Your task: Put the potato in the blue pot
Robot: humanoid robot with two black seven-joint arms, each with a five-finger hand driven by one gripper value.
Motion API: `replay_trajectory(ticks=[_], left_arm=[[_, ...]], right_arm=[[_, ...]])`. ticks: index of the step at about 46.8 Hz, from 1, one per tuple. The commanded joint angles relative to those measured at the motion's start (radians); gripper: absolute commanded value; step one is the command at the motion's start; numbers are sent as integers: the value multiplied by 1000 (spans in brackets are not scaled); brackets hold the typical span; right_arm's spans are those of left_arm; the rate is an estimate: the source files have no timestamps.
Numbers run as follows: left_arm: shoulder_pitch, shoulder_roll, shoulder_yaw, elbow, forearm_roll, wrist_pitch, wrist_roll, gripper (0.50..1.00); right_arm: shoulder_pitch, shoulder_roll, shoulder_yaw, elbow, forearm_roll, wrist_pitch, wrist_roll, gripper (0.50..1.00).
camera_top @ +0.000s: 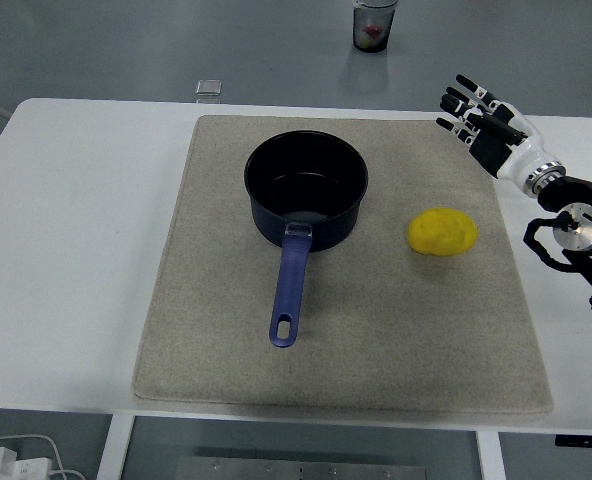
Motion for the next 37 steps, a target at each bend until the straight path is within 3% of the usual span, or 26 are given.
replay_trajectory(ticks=[1, 32, 37], left_arm=[[0, 0, 0, 0, 0, 0, 0, 996], [0, 0, 0, 0, 0, 0, 0, 996], [0, 0, 0, 0, 1, 0, 0, 996]], right_arm=[[2, -1, -1, 0, -6, 3, 0, 928], [2, -32, -11, -3, -93, 17, 14, 928], [2, -23, -17, -2, -124, -12, 12, 928]])
